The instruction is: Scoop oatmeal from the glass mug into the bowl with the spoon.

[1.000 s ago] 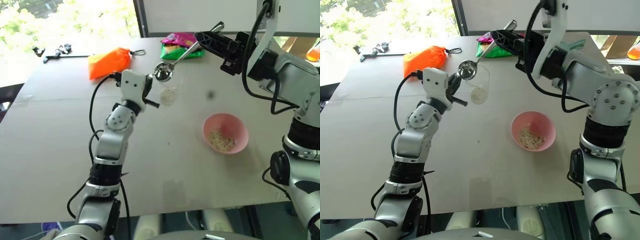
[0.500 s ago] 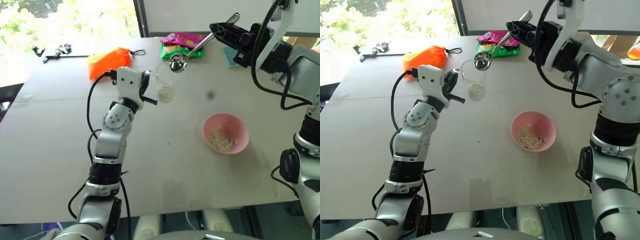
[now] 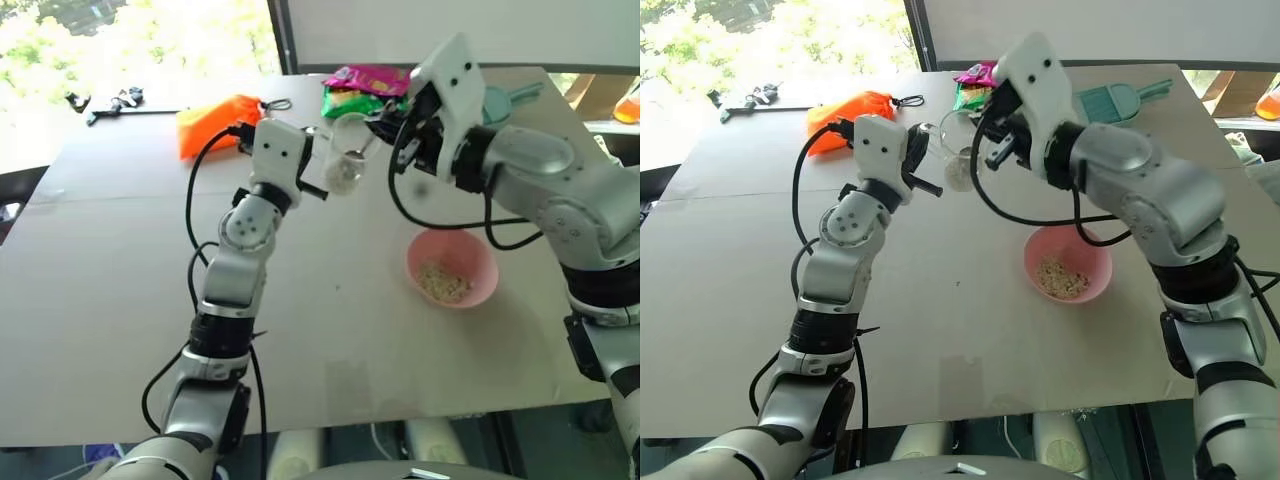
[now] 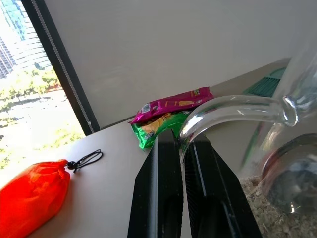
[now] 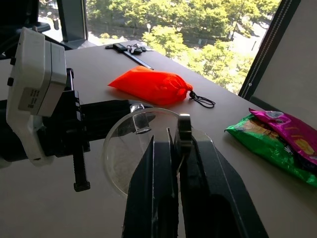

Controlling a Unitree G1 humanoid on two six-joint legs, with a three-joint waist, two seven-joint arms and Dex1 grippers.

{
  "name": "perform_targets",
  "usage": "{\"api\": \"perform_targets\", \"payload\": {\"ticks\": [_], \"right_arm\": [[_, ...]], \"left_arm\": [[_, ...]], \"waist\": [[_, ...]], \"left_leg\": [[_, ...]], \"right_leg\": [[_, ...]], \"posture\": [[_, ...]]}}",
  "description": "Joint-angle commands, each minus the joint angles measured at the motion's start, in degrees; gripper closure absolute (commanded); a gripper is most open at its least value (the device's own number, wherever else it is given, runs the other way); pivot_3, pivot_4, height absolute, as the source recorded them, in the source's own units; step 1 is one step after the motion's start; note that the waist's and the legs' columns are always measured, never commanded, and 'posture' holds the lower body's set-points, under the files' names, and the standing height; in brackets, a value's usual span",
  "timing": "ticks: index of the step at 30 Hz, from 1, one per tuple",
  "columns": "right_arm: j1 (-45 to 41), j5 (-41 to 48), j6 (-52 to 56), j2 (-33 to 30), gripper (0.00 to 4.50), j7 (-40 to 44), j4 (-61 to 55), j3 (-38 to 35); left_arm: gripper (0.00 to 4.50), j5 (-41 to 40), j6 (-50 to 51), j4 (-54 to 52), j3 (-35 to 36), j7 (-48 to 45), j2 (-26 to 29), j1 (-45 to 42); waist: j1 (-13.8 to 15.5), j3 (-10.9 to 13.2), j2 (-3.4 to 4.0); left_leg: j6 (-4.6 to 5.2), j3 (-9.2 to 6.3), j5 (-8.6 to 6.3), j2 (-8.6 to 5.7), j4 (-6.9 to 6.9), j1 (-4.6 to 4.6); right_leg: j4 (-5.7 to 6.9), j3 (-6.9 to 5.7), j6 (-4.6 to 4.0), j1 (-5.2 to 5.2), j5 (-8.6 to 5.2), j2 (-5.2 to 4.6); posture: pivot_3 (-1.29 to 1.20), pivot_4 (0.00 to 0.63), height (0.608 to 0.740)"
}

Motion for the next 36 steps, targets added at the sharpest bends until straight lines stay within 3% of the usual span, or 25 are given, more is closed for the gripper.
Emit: {"api": "perform_targets", "payload": {"ticks": [1, 4, 16, 36], "right_arm": [[-0.2, -5.9, -4.3, 0.9, 4.50, 3.4, -0.7, 1.6], [0.4, -6.7, -3.5, 2.5, 4.50, 5.6, -0.3, 1.1], [-3.2, 10.9, 15.1, 12.3, 4.50, 4.2, 3.8, -18.8], [-11.8, 20.4, 32.5, 13.0, 4.50, -8.3, 13.9, -38.6]], "left_arm": [[4.47, 1.3, -2.4, -1.1, 0.3, 1.3, -0.6, -1.7], [4.47, 1.8, -2.5, -1.1, 0.1, 1.4, -1.0, -1.6], [4.47, 2.2, -2.8, -1.6, 0.7, 2.1, -1.9, -0.5], [4.47, 2.2, -4.3, 1.6, -1.1, 0.5, -4.7, -1.6]], "waist": [[0.0, 0.0, 0.00], [0.0, 0.0, 0.00], [0.0, 0.0, 0.00], [0.0, 0.0, 0.00]], "left_leg": [[0.00, 0.00, 0.00, 0.00, 0.00, 0.00], [0.00, -0.03, 0.00, 0.00, 0.01, 0.00], [0.00, -0.06, 0.00, -0.04, 0.03, -0.01], [0.00, -0.03, 0.00, -0.06, 0.07, -0.01]], "right_leg": [[0.00, 0.00, 0.00, 0.00, 0.00, 0.00], [-0.02, -0.02, 0.00, 0.00, 0.00, 0.00], [0.04, -0.04, 0.00, 0.01, 0.00, -0.04], [0.44, -0.02, 0.00, 0.00, 0.00, -0.06]], "posture": [[0.00, 0.150, 0.740], [0.00, 0.150, 0.740], [0.00, 0.150, 0.740], [0.00, 0.150, 0.740]]}}
